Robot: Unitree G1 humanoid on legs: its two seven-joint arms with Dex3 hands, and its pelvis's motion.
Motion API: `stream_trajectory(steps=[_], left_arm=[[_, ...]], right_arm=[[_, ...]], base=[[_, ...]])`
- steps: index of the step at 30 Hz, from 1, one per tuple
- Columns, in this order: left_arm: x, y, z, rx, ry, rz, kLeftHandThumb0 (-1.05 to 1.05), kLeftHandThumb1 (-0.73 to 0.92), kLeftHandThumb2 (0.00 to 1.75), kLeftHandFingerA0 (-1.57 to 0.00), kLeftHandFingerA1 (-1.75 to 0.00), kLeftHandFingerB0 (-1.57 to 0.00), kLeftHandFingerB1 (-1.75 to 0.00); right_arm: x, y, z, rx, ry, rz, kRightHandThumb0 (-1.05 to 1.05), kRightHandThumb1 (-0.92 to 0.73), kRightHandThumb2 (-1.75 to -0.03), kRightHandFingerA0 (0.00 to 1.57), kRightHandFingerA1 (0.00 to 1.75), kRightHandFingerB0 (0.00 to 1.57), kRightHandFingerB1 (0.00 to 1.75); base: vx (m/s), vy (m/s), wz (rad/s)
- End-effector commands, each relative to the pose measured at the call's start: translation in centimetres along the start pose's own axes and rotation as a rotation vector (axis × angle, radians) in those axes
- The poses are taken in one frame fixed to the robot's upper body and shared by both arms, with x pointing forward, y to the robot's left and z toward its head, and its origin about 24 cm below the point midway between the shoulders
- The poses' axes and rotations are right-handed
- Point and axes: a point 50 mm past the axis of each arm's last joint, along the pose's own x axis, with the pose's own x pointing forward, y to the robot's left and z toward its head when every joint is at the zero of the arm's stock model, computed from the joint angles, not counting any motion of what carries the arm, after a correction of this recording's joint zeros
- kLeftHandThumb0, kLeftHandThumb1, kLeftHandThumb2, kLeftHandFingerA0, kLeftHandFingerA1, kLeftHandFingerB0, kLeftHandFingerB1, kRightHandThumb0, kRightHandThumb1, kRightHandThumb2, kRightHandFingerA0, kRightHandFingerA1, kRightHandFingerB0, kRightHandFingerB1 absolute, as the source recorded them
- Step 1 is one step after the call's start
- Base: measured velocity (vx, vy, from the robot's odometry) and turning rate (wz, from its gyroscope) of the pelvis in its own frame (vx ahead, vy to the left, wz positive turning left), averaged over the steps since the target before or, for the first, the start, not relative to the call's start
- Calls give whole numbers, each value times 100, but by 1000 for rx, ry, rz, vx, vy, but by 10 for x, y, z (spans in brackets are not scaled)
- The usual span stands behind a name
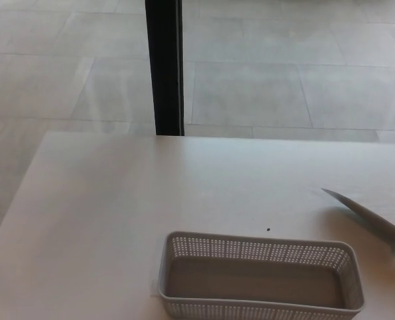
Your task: A garden tool is kept on the righthand side and a container is kept on the lefthand side on a desk infront of the robot. the robot uses its right hand to pick up the garden tool and makes a scooping motion inside the container
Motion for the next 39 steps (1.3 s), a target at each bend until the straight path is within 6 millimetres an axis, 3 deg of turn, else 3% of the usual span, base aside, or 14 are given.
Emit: stream_trajectory(steps=[1, 4, 5, 6, 7, 10, 11, 12, 13, 16, 20, 25, 33, 39], left_arm=[[-1, 8, 1, -6, -9, 18, -60, 68, 60, -60, -60, -50, -46], [-1, 8, 1, -13, -14, 19, -60, 67, 60, -60, -63, -52, -47], [-1, 8, 1, -12, -15, 15, -59, 67, 60, -61, -64, -51, -48], [-2, 8, 2, -17, -18, 11, -60, 67, 60, -61, -65, -53, -49], [-2, 8, 2, -19, -22, 9, -60, 68, 60, -60, -67, -52, -50], [-2, 9, 3, -25, -33, 2, -59, 67, 60, -59, -68, -52, -51], [-2, 8, 2, -20, -27, 1, -58, 68, 60, -60, -68, -52, -51], [-2, 8, 0, -20, -24, 0, -57, 67, 60, -60, -68, -52, -50], [-2, 8, -1, -12, -19, 10, -57, 67, 60, -60, -67, -55, -50], [-2, 7, -6, -25, 7, 12, -59, 65, 59, -59, -62, -49, -45], [-2, 7, -6, -11, 5, 14, -59, 67, 60, -59, -61, -49, -45], [-2, 6, -3, 2, 1, 11, -60, 67, 60, -59, -63, -49, -46], [-2, 6, -5, 6, 0, 16, -60, 66, 60, -60, -61, -52, -46], [-1, 4, -2, -70, 3, 21, -55, 64, 59, -63, -61, -55, -45]], right_arm=[[17, 32, 69, -204, -263, 121, -105, -68, -115, 0, 32, 0, 32], [16, 51, 76, -339, -301, 190, -105, -66, -116, 0, 42, 0, 40], [15, 54, 76, -373, -300, 203, -105, -91, -68, 0, 45, 0, 36], [15, 61, 76, -413, -288, 245, -105, -87, -68, 0, 46, 0, 41], [14, 71, 74, -453, -272, 307, -105, -66, -116, 0, 47, 0, 40], [6, 93, 66, -558, -248, 438, -105, -67, -112, 0, 36, 0, 31], [3, 97, 61, -593, -245, 476, -105, -71, -111, 0, 18, 0, 14], [1, 102, 54, -625, -240, 503, -100, -69, -106, 3, 11, 10, 9], [-1, 106, 47, -650, -240, 525, -93, -65, -105, 2, 18, 11, 18], [-8, 118, 22, -739, -198, 631, -101, -70, -110, 5, 10, 11, 11], [-15, 125, 7, -778, -181, 690, -96, -66, -109, 4, 11, 8, 17], [-24, 138, -15, -848, -147, 780, -105, -72, -113, 5, 0, 8, 12], [-36, 154, -28, -890, -142, 885, -105, -74, -115, 0, 0, 5, 10], [-53, 169, -27, -796, -229, 963, -105, -75, -114, 0, 1, 2, 14]], base=[[0, 0, 0], [0, 0, 0], [0, 0, 0], [0, 0, 0], [0, 0, 0], [0, 0, 0], [0, 0, 0], [0, 0, 0], [0, 0, 0], [0, 0, 0], [0, 0, 0], [0, 0, 0], [0, 0, 0], [0, 0, 0]])
